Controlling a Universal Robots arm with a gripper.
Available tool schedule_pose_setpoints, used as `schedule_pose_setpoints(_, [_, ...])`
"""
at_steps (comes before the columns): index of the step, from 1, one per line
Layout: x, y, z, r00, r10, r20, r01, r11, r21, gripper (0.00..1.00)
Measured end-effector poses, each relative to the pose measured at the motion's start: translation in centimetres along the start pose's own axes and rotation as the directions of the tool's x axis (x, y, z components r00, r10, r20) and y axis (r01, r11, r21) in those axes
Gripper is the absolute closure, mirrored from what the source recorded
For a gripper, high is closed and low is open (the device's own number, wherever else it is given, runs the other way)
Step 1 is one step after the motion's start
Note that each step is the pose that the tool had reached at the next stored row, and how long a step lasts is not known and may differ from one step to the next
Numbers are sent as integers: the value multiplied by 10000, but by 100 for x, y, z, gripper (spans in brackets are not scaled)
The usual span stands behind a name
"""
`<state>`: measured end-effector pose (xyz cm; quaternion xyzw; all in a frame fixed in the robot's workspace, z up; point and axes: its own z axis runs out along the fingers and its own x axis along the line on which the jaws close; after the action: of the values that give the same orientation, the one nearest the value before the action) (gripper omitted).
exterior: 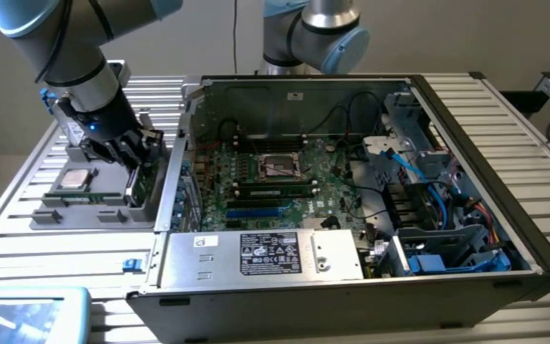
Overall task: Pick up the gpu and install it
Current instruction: 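Pick up the gpu and move the gpu toward the slot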
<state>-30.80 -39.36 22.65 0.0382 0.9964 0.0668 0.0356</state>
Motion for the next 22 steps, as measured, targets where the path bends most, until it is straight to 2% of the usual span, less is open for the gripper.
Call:
schedule_pose_setpoints(5, [-1,2,-15,10000,1,-24,-1,10000,-1,72])
schedule_pose_setpoints(13, [-13,49,-364,10000,1,-34,-1,10000,3,72])
schedule_pose_setpoints(22, [-1,84,-680,10000,5,-71,-5,10000,5,72])
